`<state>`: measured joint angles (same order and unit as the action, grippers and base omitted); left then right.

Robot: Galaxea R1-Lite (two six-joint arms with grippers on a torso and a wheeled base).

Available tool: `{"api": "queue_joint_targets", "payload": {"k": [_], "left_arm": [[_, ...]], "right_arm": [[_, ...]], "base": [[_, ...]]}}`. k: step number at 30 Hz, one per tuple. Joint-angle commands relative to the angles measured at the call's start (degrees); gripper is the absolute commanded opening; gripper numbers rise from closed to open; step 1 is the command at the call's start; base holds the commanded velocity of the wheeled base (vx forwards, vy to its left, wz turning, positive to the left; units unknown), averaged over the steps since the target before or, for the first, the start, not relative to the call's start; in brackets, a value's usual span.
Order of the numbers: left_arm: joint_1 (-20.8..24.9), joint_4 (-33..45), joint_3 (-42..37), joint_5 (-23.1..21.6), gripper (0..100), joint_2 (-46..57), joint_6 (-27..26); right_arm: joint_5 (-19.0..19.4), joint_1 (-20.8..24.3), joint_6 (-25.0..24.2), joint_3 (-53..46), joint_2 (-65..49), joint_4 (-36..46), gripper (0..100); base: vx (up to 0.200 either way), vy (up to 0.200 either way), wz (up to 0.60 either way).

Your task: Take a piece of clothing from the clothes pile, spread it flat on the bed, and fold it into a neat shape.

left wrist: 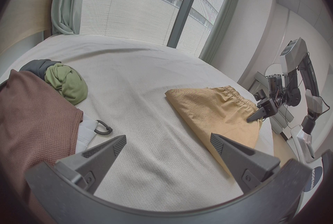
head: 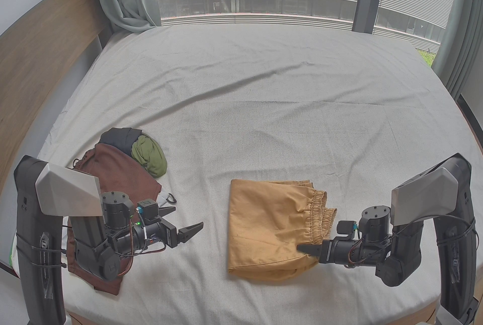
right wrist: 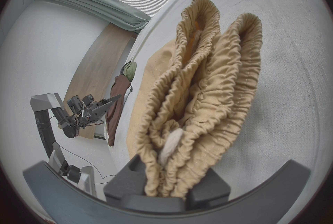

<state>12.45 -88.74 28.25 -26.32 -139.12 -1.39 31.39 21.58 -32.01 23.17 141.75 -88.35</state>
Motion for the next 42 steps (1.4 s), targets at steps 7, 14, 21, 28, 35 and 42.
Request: {"api": "queue_joint_targets", "payload": {"k": [7, 14, 21, 28, 35, 42], "left_arm": [[-0.23, -0.12, 0.06, -0.05, 100, 0.52, -0.81], [-0.23, -0.03, -0.03, -0.14, 100, 1.22, -0.81], [-0.32, -0.03, -0.65, -0.49, 100, 2.45, -0.81], [-0.32, -0.03, -0.65, -0.49, 100, 2.54, -0.81], [-0.23, -0.03, -0.82, -0.58, 100, 2.54, -0.81], [-0.23, -0.03, -0.91, -0.49, 100, 2.62, -0.81]], "right_arm": [[1.57, -0.22, -0.16, -0.59, -3.94, -0.07, 0], [3.41, -0.22, -0.16, -0.23, -6.75, -0.07, 0], [9.04, -0.31, -0.68, -0.06, -12.73, 0.02, 0], [10.71, -0.31, -2.97, 1.79, -17.04, 0.02, 0], [15.37, -1.10, -3.50, 2.58, -19.85, 0.02, 0], [15.45, -1.36, -5.25, 7.15, -19.67, 0.10, 0]], "base": [[0.000, 0.000, 0.00], [0.000, 0.000, 0.00], [0.000, 0.000, 0.00], [0.000, 0.000, 0.00], [0.000, 0.000, 0.00], [0.000, 0.000, 0.00]]}}
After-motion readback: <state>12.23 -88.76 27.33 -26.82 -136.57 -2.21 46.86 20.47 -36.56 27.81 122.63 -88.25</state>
